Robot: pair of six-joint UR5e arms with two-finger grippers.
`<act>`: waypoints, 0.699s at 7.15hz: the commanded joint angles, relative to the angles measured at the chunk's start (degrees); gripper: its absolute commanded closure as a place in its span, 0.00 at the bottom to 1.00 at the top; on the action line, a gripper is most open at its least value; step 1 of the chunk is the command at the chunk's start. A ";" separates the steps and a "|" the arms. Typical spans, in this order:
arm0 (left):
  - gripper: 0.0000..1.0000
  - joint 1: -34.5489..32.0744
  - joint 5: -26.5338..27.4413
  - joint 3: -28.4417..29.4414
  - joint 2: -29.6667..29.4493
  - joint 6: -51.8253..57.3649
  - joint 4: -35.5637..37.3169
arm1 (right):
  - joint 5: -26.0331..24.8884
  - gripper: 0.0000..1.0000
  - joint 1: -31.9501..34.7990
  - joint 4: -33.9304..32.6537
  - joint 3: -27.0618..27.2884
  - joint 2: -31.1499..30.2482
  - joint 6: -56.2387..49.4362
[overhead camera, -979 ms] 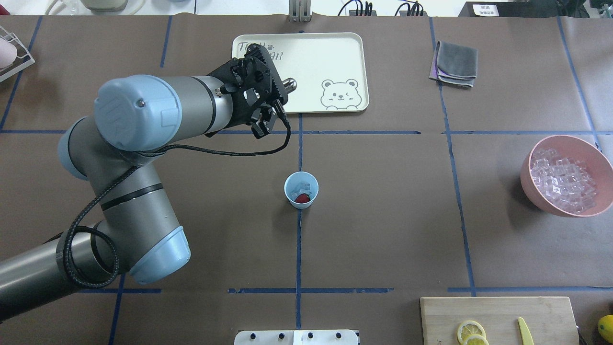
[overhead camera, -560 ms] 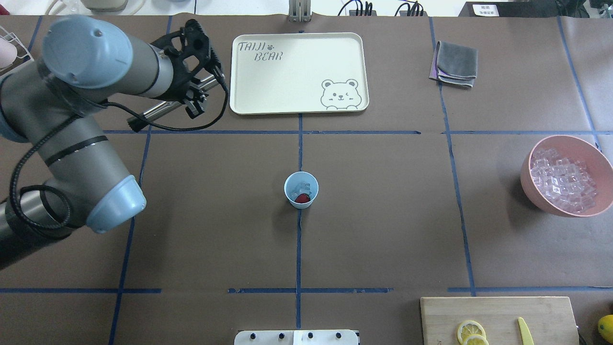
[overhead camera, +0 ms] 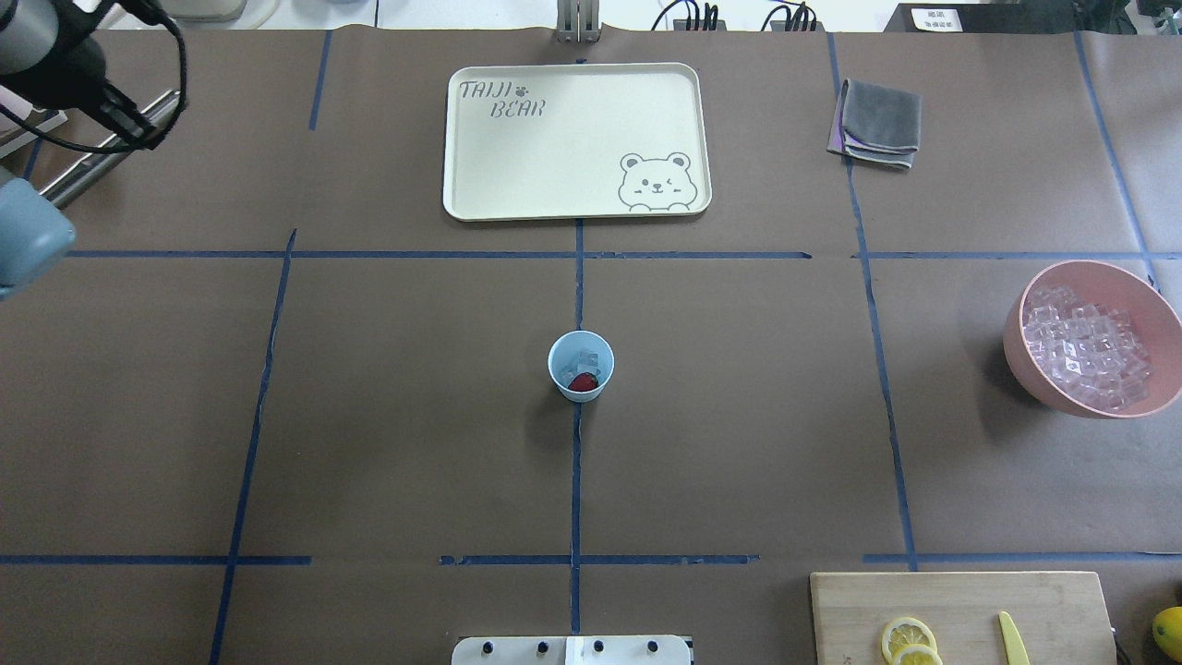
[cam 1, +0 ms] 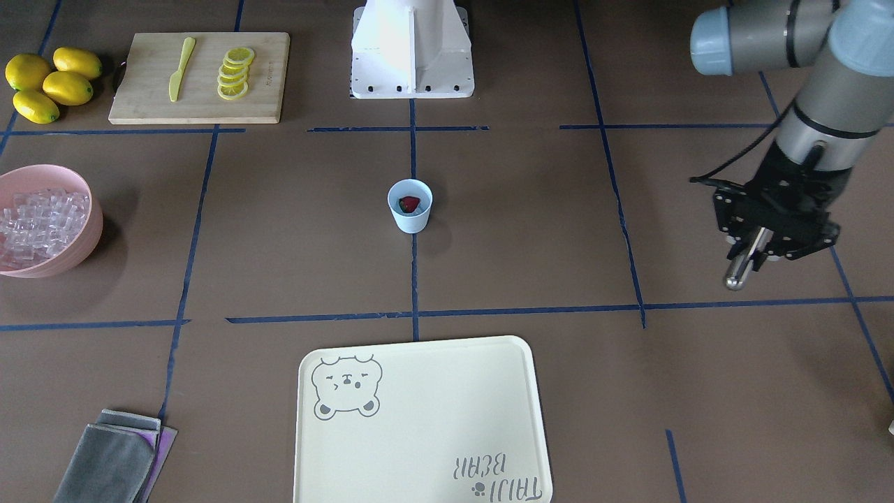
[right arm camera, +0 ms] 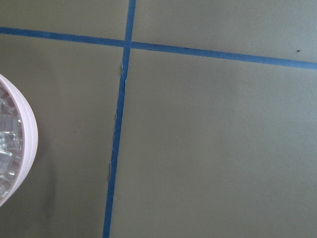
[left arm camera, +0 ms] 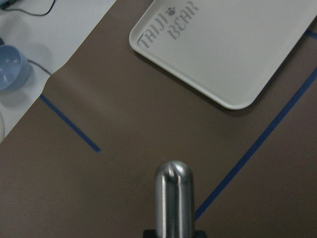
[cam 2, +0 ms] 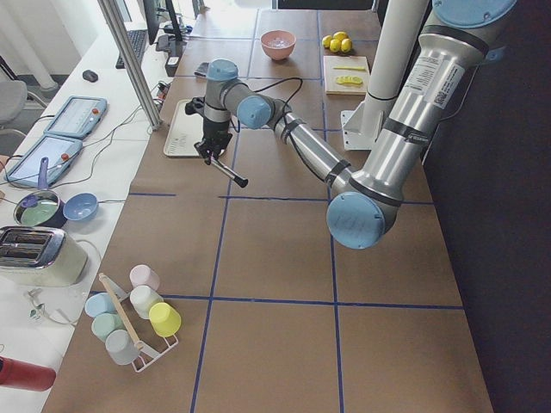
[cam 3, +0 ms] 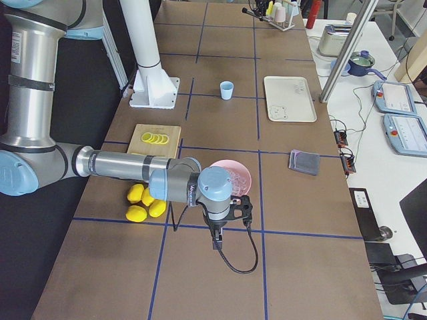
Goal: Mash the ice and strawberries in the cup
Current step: 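Lift the metal rod out of the cup and withdraw the left arm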
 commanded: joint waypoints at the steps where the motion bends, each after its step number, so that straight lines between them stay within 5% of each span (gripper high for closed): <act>1: 0.92 -3.49 -1.68 0.23 7.70 -15.01 -0.19 | 0.03 0.01 0.00 0.00 0.96 -0.69 0.02; 3: 0.93 -4.36 -3.43 0.32 17.08 -16.56 -7.51 | 0.03 0.01 0.00 0.00 1.58 -1.31 0.02; 5: 0.93 -4.11 -3.44 5.46 24.49 -23.49 -24.80 | 0.03 0.01 0.00 0.00 1.67 -1.31 0.02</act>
